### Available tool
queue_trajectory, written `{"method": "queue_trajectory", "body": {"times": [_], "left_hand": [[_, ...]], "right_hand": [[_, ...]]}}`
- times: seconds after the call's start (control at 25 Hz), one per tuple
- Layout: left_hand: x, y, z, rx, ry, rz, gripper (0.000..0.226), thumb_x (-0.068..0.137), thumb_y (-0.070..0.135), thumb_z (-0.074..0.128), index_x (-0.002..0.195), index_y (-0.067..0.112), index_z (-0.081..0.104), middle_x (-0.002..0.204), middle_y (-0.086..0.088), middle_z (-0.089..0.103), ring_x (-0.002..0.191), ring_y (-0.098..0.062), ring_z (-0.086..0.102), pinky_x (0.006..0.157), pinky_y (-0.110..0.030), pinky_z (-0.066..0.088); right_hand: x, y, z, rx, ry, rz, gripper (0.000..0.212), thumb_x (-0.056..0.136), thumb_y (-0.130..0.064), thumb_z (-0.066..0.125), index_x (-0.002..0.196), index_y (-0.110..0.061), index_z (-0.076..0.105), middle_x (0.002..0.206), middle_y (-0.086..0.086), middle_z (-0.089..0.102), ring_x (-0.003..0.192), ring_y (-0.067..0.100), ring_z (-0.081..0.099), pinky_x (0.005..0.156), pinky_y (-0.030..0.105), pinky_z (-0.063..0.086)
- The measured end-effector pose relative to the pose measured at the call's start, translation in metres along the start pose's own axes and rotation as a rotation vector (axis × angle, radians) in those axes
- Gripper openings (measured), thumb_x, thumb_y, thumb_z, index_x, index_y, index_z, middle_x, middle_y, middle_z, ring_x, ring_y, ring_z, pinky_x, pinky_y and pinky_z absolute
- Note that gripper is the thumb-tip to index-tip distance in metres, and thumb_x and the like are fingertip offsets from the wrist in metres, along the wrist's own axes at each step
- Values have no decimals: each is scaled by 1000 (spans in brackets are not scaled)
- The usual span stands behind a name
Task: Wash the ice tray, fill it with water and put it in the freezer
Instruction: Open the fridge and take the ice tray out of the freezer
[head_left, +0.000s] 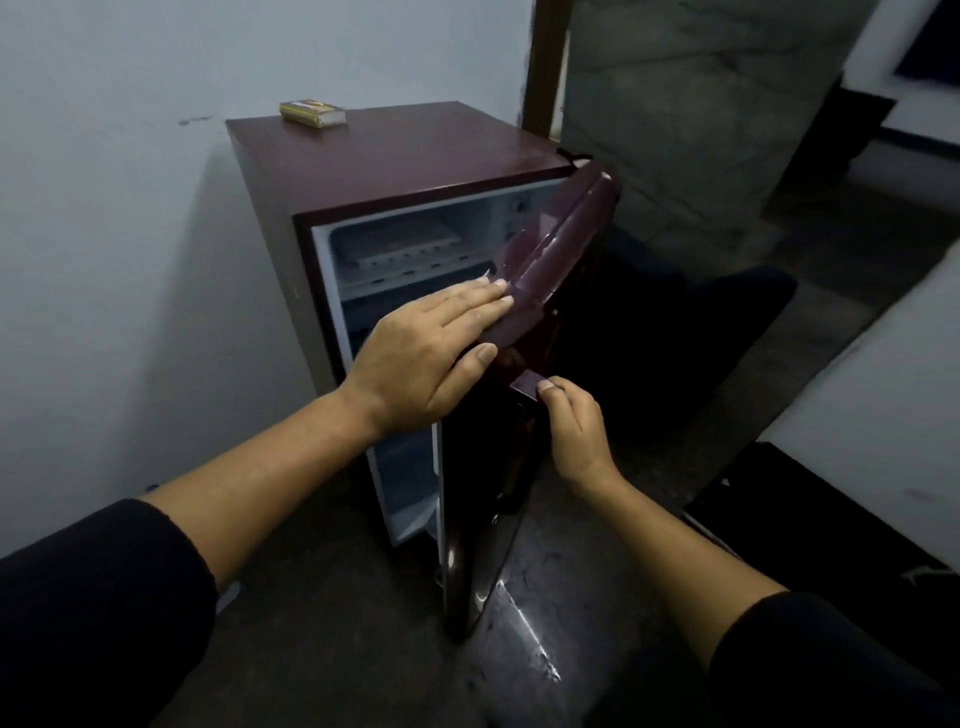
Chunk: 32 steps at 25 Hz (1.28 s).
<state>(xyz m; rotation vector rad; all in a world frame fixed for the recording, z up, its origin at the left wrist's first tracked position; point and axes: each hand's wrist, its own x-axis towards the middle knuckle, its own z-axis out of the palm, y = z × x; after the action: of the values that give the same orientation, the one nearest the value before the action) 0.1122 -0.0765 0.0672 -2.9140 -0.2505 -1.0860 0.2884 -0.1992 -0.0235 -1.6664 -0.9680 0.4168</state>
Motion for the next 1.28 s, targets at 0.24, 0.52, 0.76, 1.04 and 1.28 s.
{"method": "queue_trajectory", "body": {"times": [0.24, 0.52, 0.76, 1.04, 1.28], "left_hand": [[47, 77, 49, -135, 41, 167, 52, 107, 30, 39, 146, 0, 58, 153, -15, 56, 147, -29, 49, 121, -46, 39], [104, 149, 107, -203, 8, 211, 54, 106, 27, 42, 152, 0, 51, 158, -14, 51, 151, -30, 42, 124, -48, 34], [119, 179, 158, -138, -155, 16, 71, 109, 45, 34, 166, 5, 18, 176, -14, 13, 163, -26, 8, 130, -51, 20], [157, 208, 183, -126, -395, -57, 82, 106, 59, 22, 168, 9, 2, 177, -12, -6, 164, -25, -2, 132, -47, 15], [177, 218, 181, -66, -461, -52, 79, 110, 51, 33, 168, 9, 1, 176, -12, -7, 164, -26, -1, 131, -45, 16]], "right_hand": [[-21, 26, -102, 7, 185, 49, 37, 94, -49, 41, 83, -18, 59, 79, 0, 60, 77, 13, 57, 80, 48, 47], [-31, 20, -203, -53, 336, 134, 52, 97, -54, 40, 138, -29, 60, 130, -9, 66, 123, 8, 60, 111, 43, 47], [-32, -16, -260, -160, 328, -103, 47, 101, -38, 40, 142, -23, 57, 138, -7, 60, 129, 5, 54, 111, 32, 45], [-27, -9, -310, -826, 122, -26, 65, 107, -42, 38, 166, -21, 17, 174, 0, 13, 157, 21, 23, 123, 46, 28], [-15, -14, -330, -1007, 28, 63, 73, 105, -45, 35, 166, -21, 5, 174, 6, 4, 153, 34, 31, 117, 53, 35]]}}
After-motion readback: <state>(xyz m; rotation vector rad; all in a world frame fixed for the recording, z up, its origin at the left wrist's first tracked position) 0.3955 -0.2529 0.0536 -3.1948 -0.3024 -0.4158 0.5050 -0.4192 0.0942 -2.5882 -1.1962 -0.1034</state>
